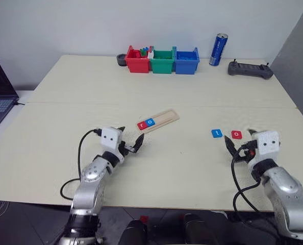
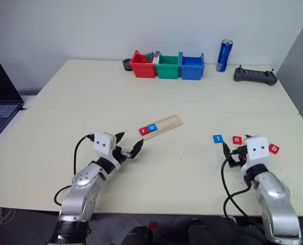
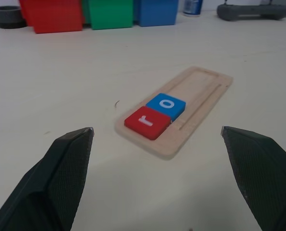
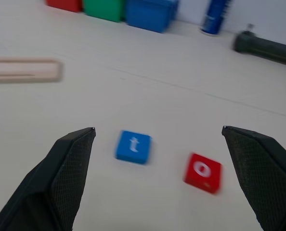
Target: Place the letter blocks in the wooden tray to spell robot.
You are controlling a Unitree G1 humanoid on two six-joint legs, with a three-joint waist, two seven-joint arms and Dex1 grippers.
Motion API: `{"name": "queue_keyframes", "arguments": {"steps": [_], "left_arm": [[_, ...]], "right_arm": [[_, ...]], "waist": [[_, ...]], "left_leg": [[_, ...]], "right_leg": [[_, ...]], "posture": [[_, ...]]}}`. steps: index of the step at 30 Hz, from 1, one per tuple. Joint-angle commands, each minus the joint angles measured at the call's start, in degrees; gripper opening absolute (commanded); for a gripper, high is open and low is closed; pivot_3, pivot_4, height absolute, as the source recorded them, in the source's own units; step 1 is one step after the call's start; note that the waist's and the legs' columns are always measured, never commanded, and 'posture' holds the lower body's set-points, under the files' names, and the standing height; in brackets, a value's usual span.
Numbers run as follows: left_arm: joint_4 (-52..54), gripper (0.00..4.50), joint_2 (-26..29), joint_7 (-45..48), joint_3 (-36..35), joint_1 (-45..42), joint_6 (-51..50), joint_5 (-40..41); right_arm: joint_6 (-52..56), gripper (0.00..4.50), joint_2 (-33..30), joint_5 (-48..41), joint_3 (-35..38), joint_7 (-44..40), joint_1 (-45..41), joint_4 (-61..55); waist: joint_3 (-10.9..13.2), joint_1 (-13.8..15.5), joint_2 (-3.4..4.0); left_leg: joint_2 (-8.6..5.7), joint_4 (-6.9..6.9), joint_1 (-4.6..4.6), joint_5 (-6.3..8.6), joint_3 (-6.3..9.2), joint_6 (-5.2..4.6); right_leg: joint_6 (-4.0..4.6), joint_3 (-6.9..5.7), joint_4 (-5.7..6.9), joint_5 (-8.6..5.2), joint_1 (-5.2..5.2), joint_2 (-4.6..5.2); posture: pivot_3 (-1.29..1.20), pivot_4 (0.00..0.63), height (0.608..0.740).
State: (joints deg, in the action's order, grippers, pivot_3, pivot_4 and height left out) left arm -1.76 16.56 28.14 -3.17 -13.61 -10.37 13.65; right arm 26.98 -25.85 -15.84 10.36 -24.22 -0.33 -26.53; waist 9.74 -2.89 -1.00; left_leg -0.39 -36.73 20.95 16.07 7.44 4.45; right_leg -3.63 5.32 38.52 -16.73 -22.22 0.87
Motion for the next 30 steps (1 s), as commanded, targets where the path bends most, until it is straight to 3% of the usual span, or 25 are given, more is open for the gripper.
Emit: {"name": "queue_keyframes", "arguments": {"steps": [1,6,15,30], "left_arm": [[-5.6,4.5,1.5,4.3,-0.8,-4.7,3.5,1.0],[-16.2,4.5,4.5,13.0,1.0,-12.5,6.3,0.4],[-33.4,4.5,7.6,24.0,3.0,-22.4,13.7,-2.3],[-53.4,4.5,7.0,28.2,3.9,-31.8,24.5,-7.9]], "right_arm": [[3.0,4.49,-2.5,-6.4,-1.0,-7.3,-3.3,-0.2],[5.4,4.49,-5.7,-9.2,-3.6,-12.7,-8.0,1.5],[5.1,4.49,-5.6,-8.9,-5.6,-12.8,-12.4,4.0],[5.8,4.49,-5.2,-8.9,-5.7,-11.5,-13.5,3.5]], "waist": [[0.0,0.0,-0.06],[0.2,0.1,-0.2],[0.4,0.0,-0.38],[0.4,0.1,-0.47]], "left_leg": [[0.0,0.0,0.0,0.0,0.02,0.0],[-0.02,0.01,0.06,0.01,0.11,0.0],[-0.03,0.02,0.15,0.01,0.21,-0.01],[-0.07,0.0,0.23,0.02,0.32,-0.02]], "right_leg": [[0.01,-0.02,0.0,0.01,0.0,0.0],[0.12,-0.14,0.0,0.07,-0.01,0.02],[0.3,-0.26,0.0,0.18,-0.07,0.07],[0.3,-0.39,0.02,0.18,-0.1,0.11]], "posture": [[0.0,0.15,0.74],[0.0,0.15,0.74],[0.0,0.15,0.74],[0.0,0.15,0.74]]}}
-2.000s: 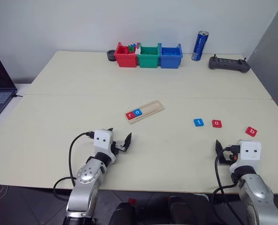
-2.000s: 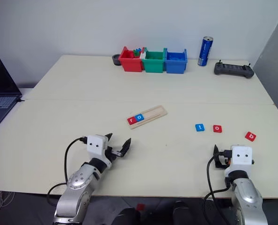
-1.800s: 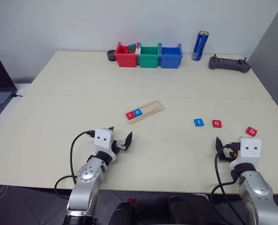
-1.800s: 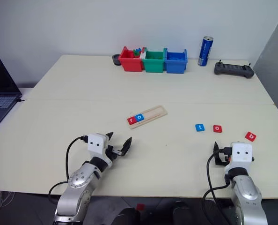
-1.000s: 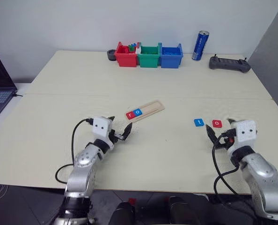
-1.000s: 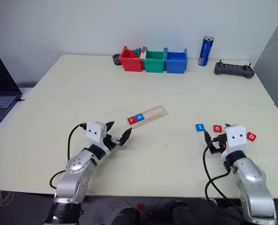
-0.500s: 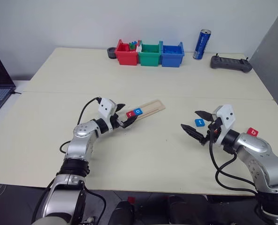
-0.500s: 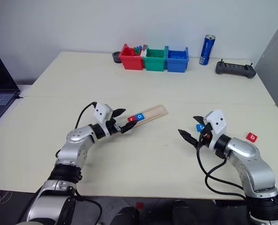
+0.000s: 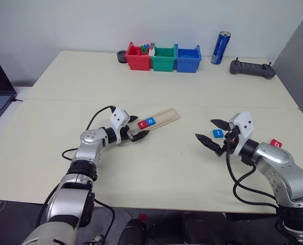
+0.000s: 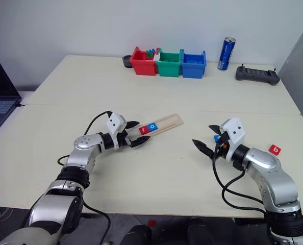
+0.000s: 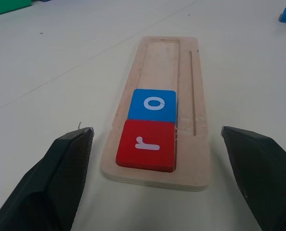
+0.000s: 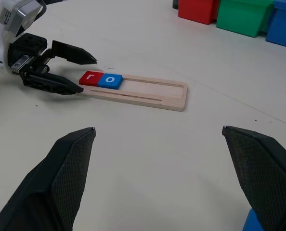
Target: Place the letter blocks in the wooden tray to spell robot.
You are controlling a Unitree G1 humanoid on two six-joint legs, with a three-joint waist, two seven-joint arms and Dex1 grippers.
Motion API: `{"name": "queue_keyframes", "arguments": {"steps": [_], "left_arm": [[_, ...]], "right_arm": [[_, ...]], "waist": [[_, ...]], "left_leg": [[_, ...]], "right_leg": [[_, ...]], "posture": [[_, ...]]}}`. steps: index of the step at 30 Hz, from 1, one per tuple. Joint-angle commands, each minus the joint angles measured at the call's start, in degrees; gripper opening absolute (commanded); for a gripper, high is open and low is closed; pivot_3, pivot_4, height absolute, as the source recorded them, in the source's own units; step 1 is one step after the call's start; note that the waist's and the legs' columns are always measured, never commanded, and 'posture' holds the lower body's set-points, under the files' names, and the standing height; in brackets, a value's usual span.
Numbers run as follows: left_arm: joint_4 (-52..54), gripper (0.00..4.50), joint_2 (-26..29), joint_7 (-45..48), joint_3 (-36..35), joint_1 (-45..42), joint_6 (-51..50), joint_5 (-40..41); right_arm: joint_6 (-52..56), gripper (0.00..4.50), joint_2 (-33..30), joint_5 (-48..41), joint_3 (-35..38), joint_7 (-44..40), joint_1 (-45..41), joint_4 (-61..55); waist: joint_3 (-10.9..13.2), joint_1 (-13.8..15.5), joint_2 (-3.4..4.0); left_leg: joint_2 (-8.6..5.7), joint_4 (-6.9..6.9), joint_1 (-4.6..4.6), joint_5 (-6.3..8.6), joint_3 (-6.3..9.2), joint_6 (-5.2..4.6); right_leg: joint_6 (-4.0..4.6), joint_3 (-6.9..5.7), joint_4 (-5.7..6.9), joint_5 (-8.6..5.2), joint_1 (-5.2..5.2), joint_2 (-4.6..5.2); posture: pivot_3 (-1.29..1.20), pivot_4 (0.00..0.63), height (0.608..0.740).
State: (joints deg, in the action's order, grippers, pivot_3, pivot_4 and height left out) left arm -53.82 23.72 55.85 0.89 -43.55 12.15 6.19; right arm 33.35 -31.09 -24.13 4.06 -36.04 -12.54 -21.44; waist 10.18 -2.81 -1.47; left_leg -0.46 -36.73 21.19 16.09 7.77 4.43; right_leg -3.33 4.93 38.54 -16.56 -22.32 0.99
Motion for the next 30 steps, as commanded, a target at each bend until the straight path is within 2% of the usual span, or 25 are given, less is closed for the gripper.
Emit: {"name": "queue_keyframes", "arguments": {"steps": [1,17,30], "left_arm": [[-2.2,4.5,-0.3,0.9,-0.1,-2.4,2.1,-0.6],[-13.2,4.5,0.0,3.0,0.1,-9.2,5.5,-4.7],[-17.0,4.5,0.1,5.9,1.0,-12.2,4.1,-8.2]], "right_arm": [[-0.5,4.49,0.1,-0.7,0.8,0.5,-1.4,-1.5],[0.1,4.49,-0.1,-1.1,1.1,1.4,-2.4,-1.8],[1.0,4.49,-0.2,-1.5,1.5,1.9,-2.5,-2.8]], "waist": [[0.0,0.0,0.0],[0.0,-0.1,-0.05],[0.0,-0.3,-0.06]], "left_leg": [[0.0,0.0,0.0,0.0,0.0,0.0],[-0.01,-0.05,0.02,0.0,0.04,0.0],[-0.02,-0.08,0.03,0.0,0.05,0.0]], "right_leg": [[0.0,0.0,0.0,0.0,0.0,0.0],[0.0,-0.05,0.08,0.0,-0.01,0.0],[0.0,-0.06,0.12,0.0,-0.02,-0.01]], "posture": [[0.0,0.15,0.74],[0.0,0.15,0.74],[0.0,0.15,0.74]]}}
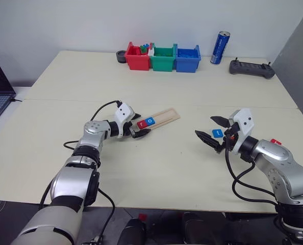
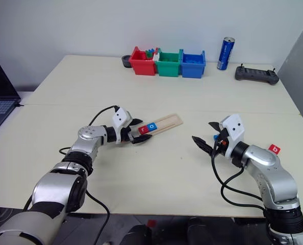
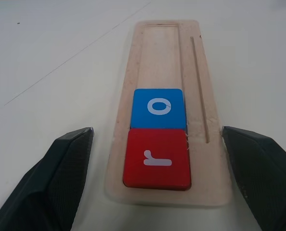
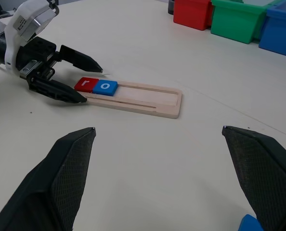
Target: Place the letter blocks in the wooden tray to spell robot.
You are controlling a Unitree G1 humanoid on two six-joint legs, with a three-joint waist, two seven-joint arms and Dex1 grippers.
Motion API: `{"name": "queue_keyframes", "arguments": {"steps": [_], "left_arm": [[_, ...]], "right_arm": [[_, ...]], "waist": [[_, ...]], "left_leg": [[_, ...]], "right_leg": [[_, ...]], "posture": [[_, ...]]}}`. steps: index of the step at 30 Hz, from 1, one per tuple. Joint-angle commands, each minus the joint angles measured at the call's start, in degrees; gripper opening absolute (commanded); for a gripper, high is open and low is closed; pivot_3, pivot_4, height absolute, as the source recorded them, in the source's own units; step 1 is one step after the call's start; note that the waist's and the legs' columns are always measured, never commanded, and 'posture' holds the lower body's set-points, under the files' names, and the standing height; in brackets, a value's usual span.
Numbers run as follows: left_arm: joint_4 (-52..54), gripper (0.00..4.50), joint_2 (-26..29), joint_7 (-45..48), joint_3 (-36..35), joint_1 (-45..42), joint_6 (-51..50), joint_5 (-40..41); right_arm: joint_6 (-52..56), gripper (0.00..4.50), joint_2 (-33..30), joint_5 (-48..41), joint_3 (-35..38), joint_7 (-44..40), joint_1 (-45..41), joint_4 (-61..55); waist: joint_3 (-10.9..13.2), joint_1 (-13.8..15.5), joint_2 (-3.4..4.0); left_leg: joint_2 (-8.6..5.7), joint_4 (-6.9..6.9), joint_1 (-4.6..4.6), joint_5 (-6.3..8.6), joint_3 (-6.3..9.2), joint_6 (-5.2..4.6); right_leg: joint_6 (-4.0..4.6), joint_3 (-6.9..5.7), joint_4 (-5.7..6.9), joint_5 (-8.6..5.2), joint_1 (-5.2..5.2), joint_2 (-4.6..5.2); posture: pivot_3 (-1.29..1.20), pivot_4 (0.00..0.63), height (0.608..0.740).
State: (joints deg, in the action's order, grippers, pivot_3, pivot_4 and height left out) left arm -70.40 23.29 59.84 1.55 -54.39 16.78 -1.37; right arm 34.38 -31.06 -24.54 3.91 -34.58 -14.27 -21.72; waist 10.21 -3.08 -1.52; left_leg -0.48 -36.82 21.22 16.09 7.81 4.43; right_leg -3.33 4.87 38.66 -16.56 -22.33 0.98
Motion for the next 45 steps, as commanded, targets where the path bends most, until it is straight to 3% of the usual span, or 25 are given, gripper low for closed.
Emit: {"name": "queue_keyframes", "arguments": {"steps": [1,3,7,18,23,28,36,45], "left_arm": [[-0.5,4.5,0.6,2.6,0.4,-1.3,-1.0,-0.7],[-0.6,4.32,0.7,3.9,0.7,-1.3,-1.9,-0.9],[-0.8,3.38,1.1,4.3,0.6,-1.3,-2.6,-1.2],[-0.5,3.37,1.4,2.4,0.2,-2.2,-0.9,-1.9],[2.8,3.37,0.2,6.3,0.4,-0.8,2.8,-0.9],[12.5,3.37,-0.9,14.8,0.7,5.1,3.4,2.6],[35.4,3.37,0.9,21.7,3.2,18.8,-3.7,8.1],[41.1,3.37,2.6,22.6,5.6,22.7,-4.3,9.0]], "right_arm": [[0.1,4.49,-0.2,-1.1,1.6,0.5,-0.8,-2.6],[0.0,4.5,-0.2,-1.1,1.6,0.7,-0.9,-2.4],[-0.2,4.5,-0.2,-1.2,1.4,0.8,-0.9,-2.3],[-0.8,4.5,-0.3,-1.0,1.4,0.9,-0.8,-2.3],[-1.3,4.5,-1.4,-1.2,1.4,-0.4,0.0,-3.8],[-3.3,4.5,-5.1,-2.1,2.0,-5.5,5.4,-7.2],[-17.1,4.5,-11.2,-0.6,2.4,-18.4,15.5,-8.0],[-17.8,4.5,-11.4,-2.8,2.1,-20.7,13.5,-5.0]], "waist": [[0.0,0.0,0.0],[0.0,0.0,0.0],[0.0,-0.1,0.0],[0.0,-0.2,0.0],[0.0,-0.2,0.0],[0.0,-0.1,0.01],[0.0,-0.2,-0.01],[0.0,0.0,-0.04]], "left_leg": [[0.0,-0.01,0.0,0.0,0.0,0.0],[0.0,-0.01,0.0,0.0,0.0,0.0],[0.0,-0.03,-0.01,0.0,0.0,0.0],[0.0,-0.09,-0.04,0.0,0.0,0.0],[0.0,-0.1,-0.02,0.0,0.01,0.0],[0.0,-0.08,0.01,0.0,0.01,0.0],[0.03,-0.13,-0.08,0.0,-0.01,-0.01],[0.02,-0.18,-0.23,0.0,-0.09,-0.01]], "right_leg": [[0.0,0.0,0.0,0.0,0.0,0.0],[0.0,-0.01,0.02,0.0,0.0,0.0],[0.0,-0.01,0.06,0.0,0.0,0.0],[0.0,0.0,0.18,0.0,0.0,-0.01],[0.0,0.0,0.19,0.0,-0.02,-0.01],[-0.02,0.0,0.15,-0.01,-0.02,0.0],[-0.03,0.04,0.24,-0.02,0.04,-0.01],[-0.03,0.13,0.27,-0.02,0.14,-0.03]], "posture": [[0.0,0.15,0.74],[0.0,0.15,0.74],[0.0,0.15,0.74],[0.0,0.15,0.74],[0.0,0.15,0.74],[0.0,0.15,0.74],[0.0,0.15,0.74],[0.0,0.15,0.74]]}}
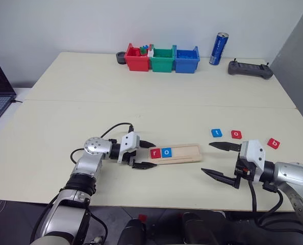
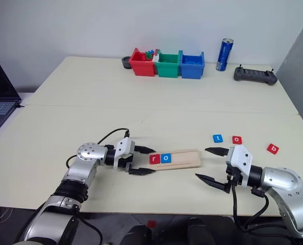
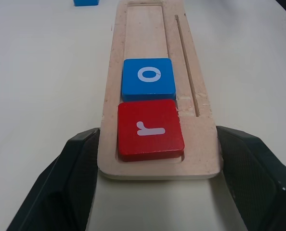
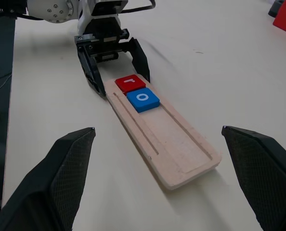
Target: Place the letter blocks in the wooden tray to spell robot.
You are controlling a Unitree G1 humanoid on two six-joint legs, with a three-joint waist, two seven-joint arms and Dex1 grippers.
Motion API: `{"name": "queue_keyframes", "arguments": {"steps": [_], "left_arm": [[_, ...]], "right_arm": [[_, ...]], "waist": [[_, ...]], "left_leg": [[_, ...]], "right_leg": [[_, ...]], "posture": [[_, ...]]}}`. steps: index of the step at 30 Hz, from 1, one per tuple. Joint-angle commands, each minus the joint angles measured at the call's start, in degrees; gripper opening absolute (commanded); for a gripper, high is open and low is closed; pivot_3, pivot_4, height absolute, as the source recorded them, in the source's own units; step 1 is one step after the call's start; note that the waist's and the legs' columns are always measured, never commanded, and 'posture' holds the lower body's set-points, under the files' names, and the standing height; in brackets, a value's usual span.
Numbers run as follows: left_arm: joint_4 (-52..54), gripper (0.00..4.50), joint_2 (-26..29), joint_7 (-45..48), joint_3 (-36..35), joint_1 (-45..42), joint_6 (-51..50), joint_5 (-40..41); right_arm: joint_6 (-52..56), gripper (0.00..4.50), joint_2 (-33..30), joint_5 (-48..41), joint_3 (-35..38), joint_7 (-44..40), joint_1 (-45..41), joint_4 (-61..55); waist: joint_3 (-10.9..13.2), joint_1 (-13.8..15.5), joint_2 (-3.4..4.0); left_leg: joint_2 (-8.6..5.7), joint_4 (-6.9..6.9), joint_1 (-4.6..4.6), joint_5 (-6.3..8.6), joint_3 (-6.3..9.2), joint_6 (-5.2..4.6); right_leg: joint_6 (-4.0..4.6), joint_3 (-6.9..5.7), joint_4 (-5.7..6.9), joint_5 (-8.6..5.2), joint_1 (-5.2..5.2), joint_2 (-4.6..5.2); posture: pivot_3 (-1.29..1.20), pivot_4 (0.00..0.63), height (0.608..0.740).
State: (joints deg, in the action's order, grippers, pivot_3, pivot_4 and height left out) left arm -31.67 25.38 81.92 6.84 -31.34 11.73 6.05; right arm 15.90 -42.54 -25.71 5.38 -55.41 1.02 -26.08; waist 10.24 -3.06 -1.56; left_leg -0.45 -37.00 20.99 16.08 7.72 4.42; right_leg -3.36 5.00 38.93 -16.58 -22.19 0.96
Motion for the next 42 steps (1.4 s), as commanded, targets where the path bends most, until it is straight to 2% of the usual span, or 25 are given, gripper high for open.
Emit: {"name": "queue_keyframes", "arguments": {"steps": [1,7,13,17,25,42], "left_arm": [[2.2,3.37,0.6,0.8,0.5,-0.4,0.9,1.6],[-6.3,3.37,-0.1,1.3,1.2,-5.3,5.1,0.4],[-19.7,3.37,-4.6,-1.5,2.8,-15.2,10.7,-3.1],[-24.7,3.37,-8.1,-2.4,3.5,-18.9,12.3,-4.5],[-28.0,3.37,-11.4,-1.8,4.8,-20.4,13.8,-6.2],[-28.9,3.37,-11.5,-4.4,4.5,-20.1,13.8,-7.9]], "right_arm": [[0.9,4.5,0.0,-1.7,0.6,0.1,-2.3,-0.4],[0.3,4.5,0.0,-0.6,0.0,-0.7,-3.1,1.5],[2.4,4.5,1.3,-1.1,-0.5,1.4,-5.5,1.8],[1.4,4.5,0.4,0.3,-1.0,0.5,-4.3,1.3],[1.1,4.5,-0.2,0.5,0.6,1.4,-1.3,0.8],[0.5,4.5,0.4,1.5,-0.4,2.5,-2.4,2.2]], "waist": [[0.0,0.0,0.0],[0.0,0.3,-0.01],[0.0,0.5,-0.03],[0.0,0.4,-0.03],[0.0,0.2,-0.04],[0.0,0.1,-0.04]], "left_leg": [[0.01,0.0,0.0,0.0,0.01,0.0],[-0.01,0.03,0.02,0.0,0.02,0.0],[-0.04,-0.01,0.03,0.0,0.01,0.0],[-0.04,0.03,0.08,0.02,0.01,-0.02],[-0.04,0.0,0.06,0.03,0.0,-0.05],[-0.04,0.0,0.06,0.03,0.01,-0.05]], "right_leg": [[0.0,0.0,0.0,0.0,0.0,0.0],[0.0,-0.03,-0.03,0.0,-0.01,0.0],[0.0,-0.03,-0.03,0.0,0.0,0.0],[0.0,-0.04,-0.08,0.0,-0.04,0.0],[0.0,-0.01,-0.02,0.0,-0.04,0.0],[0.0,-0.02,-0.01,0.0,-0.04,0.0]], "posture": [[0.0,0.15,0.74],[0.0,0.15,0.74],[0.0,0.15,0.74],[0.0,0.15,0.74],[0.0,0.15,0.74],[0.0,0.15,0.74]]}}
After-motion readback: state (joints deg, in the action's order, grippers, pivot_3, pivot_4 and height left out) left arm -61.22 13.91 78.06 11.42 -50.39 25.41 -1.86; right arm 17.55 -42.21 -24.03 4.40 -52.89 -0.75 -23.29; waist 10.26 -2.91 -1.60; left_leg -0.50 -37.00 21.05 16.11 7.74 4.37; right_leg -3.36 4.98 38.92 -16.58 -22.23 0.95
